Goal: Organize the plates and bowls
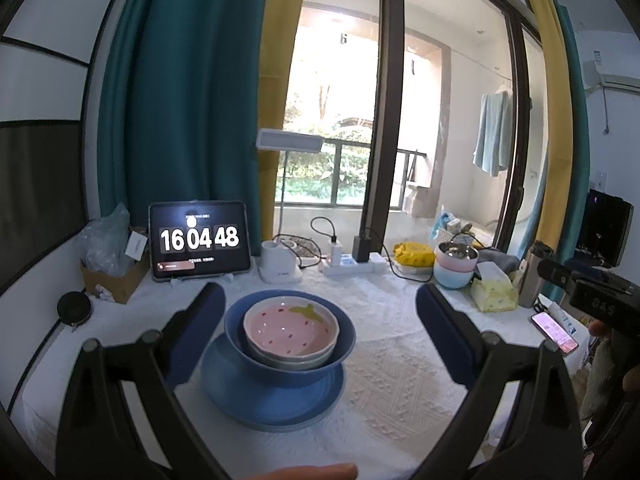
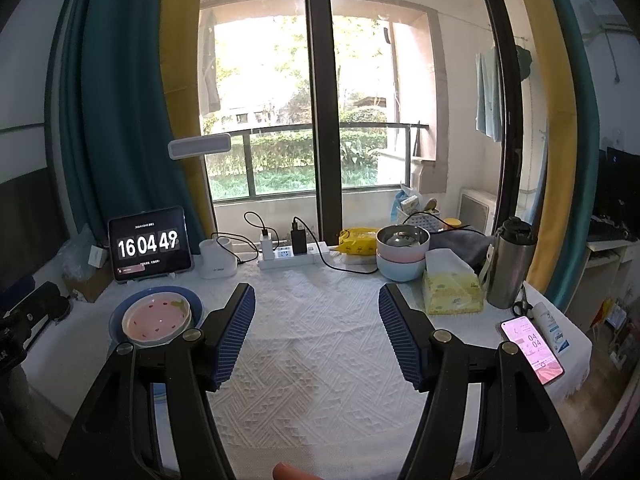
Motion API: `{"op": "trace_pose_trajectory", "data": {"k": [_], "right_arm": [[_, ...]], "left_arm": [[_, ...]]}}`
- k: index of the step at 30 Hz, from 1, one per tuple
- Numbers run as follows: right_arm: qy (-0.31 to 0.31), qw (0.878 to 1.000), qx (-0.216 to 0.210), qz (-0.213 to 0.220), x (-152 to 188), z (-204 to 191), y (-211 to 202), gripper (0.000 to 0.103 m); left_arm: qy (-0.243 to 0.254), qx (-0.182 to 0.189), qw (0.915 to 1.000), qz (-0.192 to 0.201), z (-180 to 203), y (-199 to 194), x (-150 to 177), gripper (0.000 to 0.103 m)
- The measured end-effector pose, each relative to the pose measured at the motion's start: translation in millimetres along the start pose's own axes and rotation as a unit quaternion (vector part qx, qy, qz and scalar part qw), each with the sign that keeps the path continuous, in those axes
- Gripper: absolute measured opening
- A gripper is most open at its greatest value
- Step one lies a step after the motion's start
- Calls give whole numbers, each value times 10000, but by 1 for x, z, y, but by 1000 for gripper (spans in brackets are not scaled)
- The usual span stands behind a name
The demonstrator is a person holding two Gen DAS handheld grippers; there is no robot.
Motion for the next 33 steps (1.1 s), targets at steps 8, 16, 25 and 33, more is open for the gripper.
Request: {"op": "trace_pose_trajectory", "data": {"k": [8, 16, 25, 33], "right_arm": [[-7, 10000, -8, -27, 1, -2, 1, 68], [-4, 10000, -7, -31, 1, -2, 1, 68], [-5, 10000, -5, -33, 1, -2, 2, 68], [-9, 10000, -10, -47, 2, -1, 2, 68]], "left_arm": [[4, 3, 10000, -15, 0, 1, 0, 97], [9, 7, 10000, -14, 1, 1, 0, 97], [11, 4, 10000, -10, 1, 0, 0, 97], [9, 4, 10000, -8, 1, 0, 1, 97]]}}
Point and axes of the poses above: each gripper's, at about its wrist camera, not at the fingertips, and y roughly the way its jaws point, z to its right, x to its underside, the point moved 7 cm from there along y, roughly the way its jaws point, and after that the axes turned 2 degrees about y, right-handed, at the moved point
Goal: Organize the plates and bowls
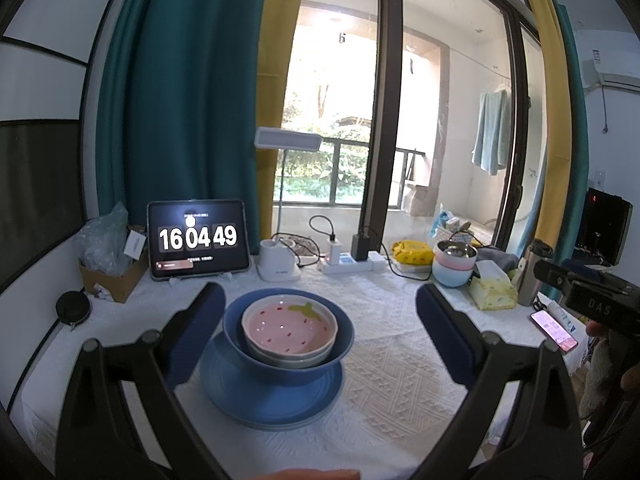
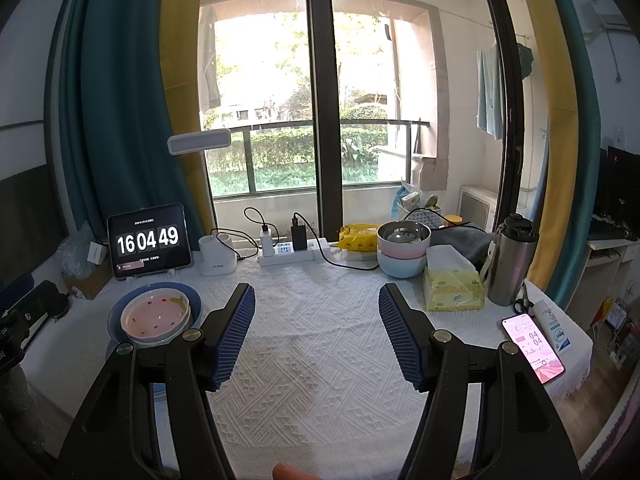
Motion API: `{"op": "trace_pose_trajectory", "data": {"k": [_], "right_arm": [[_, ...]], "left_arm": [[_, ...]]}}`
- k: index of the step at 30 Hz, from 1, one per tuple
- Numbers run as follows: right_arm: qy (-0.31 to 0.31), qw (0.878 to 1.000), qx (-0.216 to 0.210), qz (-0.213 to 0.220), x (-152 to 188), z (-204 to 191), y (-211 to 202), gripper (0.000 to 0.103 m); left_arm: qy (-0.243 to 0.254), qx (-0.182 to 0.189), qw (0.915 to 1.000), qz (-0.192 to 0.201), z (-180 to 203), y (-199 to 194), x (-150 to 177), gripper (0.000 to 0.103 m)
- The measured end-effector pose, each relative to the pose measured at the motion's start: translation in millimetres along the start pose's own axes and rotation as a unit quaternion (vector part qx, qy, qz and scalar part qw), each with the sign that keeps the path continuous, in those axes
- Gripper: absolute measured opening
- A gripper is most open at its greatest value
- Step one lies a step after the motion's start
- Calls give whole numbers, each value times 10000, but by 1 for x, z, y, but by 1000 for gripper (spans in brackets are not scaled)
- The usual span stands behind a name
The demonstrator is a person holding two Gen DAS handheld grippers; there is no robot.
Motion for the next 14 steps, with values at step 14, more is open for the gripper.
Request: {"op": "trace_pose_trajectory", "data": {"k": [14], "right_arm": [[2, 10000, 3, -2, 0, 0, 0, 68]], "left_arm": [[48, 50, 10000, 24, 1, -1, -2, 97]]}}
Point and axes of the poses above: each gripper's, at about its wrist camera, not at the fingertips, and y roughly the way its jaws point, z to its right, x to its underside, the point moved 7 cm from there along y, roughly the way its jaws point, and after that the axes turned 2 degrees about y, right-handed, at the moved point
